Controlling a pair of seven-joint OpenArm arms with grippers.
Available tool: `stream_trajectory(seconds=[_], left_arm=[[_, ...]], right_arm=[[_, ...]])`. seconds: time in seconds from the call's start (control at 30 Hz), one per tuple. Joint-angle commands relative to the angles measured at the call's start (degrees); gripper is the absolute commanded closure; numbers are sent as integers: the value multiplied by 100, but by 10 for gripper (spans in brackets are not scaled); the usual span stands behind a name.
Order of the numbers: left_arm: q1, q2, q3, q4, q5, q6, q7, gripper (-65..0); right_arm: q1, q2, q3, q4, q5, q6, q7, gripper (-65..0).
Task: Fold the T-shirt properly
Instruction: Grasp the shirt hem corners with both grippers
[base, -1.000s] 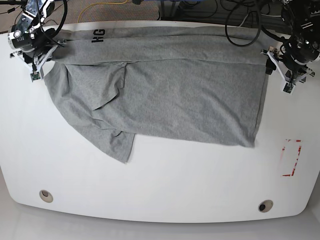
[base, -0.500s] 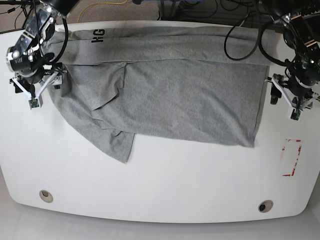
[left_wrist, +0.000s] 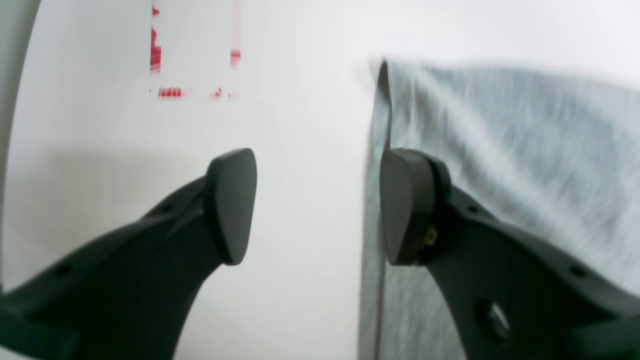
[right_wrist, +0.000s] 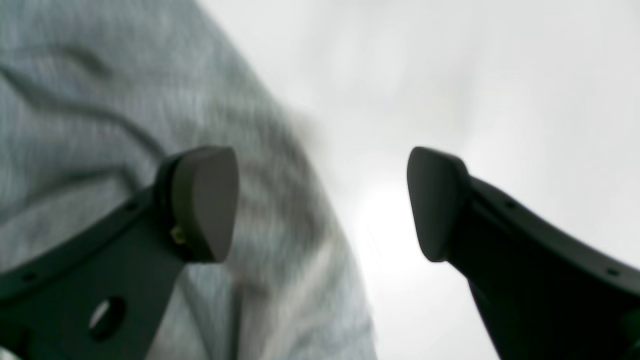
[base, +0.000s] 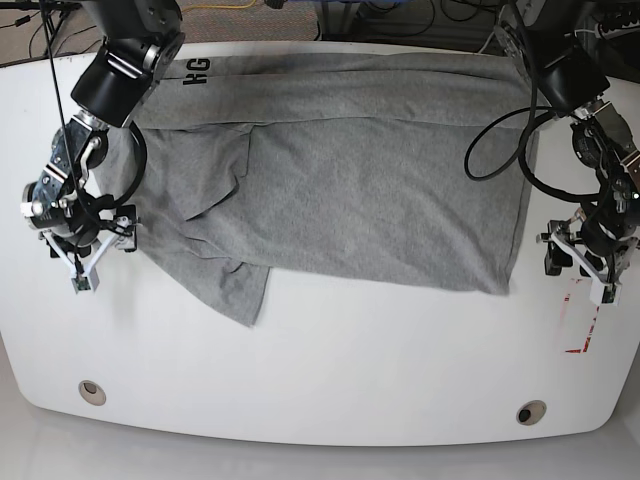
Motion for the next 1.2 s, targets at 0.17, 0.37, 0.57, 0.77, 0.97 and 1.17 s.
stream_trajectory(seconds=[0.17, 0.37, 0.57, 0.77, 0.97, 1.17], left_arm=[[-342, -113, 164, -101, -68, 11, -137, -369], [-334, -113, 164, -101, -68, 11, -137, -369], [-298, -113, 164, -118, -68, 11, -146, -369], [-316, -122, 164, -250, -68, 20, -146, -369], [-413, -122, 181, -725, -68, 20, -295, -369], [-668, -157, 586, -1507, 301, 29, -823, -371]], right_arm=[[753, 136, -132, -1640, -274, -1, 977, -496], [885, 110, -141, -2150, -274, -1, 1232, -496], [868, -75, -229, -2203, -274, -1, 1259, -495], [841, -180, -237, -2194, -256, -1, 1267, -431], [841, -198, -237, -2194, -230, -1, 1267, -132], [850, -277, -246, -2159, -274, -1, 1267, -24]])
